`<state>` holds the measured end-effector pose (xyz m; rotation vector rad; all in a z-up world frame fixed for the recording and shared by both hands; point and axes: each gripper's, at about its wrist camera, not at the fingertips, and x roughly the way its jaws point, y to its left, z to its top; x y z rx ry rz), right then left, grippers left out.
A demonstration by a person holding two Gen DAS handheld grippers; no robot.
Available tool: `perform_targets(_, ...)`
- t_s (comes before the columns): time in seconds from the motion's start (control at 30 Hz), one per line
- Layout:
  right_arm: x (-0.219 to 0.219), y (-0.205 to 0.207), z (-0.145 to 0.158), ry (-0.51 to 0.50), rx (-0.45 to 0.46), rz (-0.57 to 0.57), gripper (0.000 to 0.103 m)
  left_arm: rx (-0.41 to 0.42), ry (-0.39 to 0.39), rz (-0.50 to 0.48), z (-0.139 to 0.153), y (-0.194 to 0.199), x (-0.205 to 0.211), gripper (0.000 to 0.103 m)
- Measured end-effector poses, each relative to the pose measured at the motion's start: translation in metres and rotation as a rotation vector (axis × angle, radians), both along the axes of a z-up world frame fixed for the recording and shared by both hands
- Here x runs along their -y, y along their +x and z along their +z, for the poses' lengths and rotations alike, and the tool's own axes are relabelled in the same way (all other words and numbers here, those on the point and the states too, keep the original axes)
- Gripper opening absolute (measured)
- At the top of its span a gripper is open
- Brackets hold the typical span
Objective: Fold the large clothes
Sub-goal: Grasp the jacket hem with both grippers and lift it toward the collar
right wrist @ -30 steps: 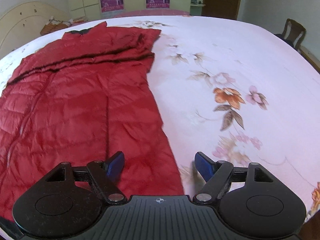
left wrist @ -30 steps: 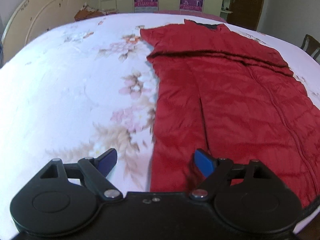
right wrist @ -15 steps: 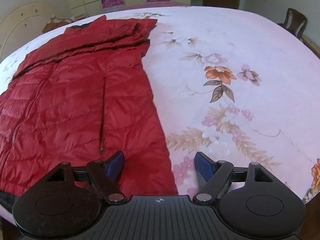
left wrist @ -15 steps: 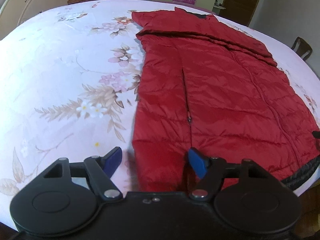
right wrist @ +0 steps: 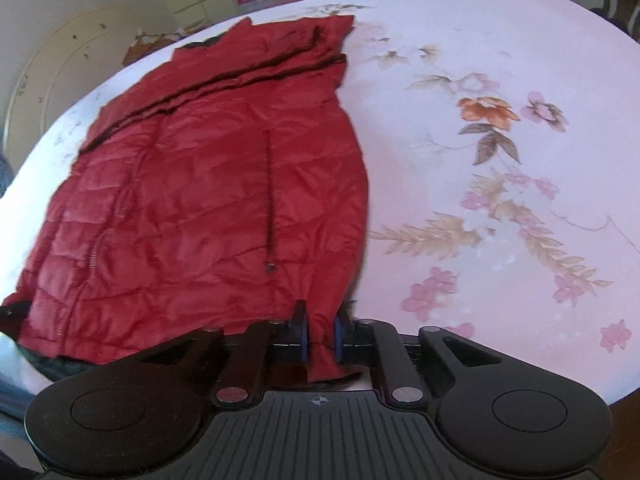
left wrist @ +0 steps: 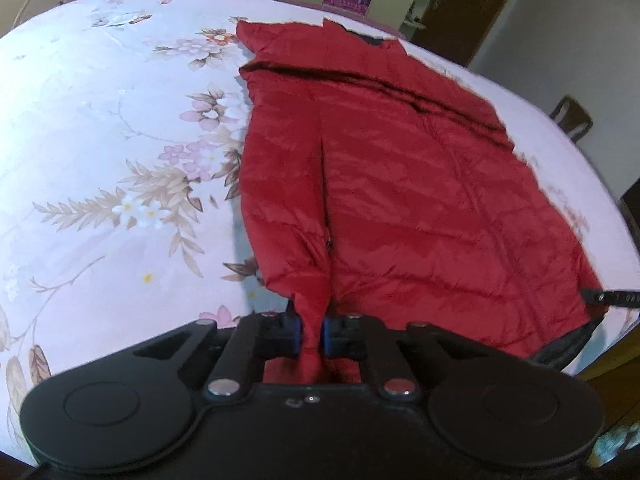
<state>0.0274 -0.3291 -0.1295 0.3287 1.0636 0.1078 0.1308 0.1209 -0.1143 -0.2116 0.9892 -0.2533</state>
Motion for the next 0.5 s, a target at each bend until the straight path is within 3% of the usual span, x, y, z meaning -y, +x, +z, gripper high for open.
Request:
perform_targets(0.27, 0.002, 0.020, 0.050, 0.046, 0.177, -0.084, 0.009, 0.116, -0.103, 0.036, 0.043, 0.019, -0.009, 0.008)
perform_targets(0.5, 0.012, 0.078, 0.077, 0.017, 0.298, -0.147, 0.009, 0.256, -0.105, 0.045, 0.080, 0.075, -0.003, 0.008)
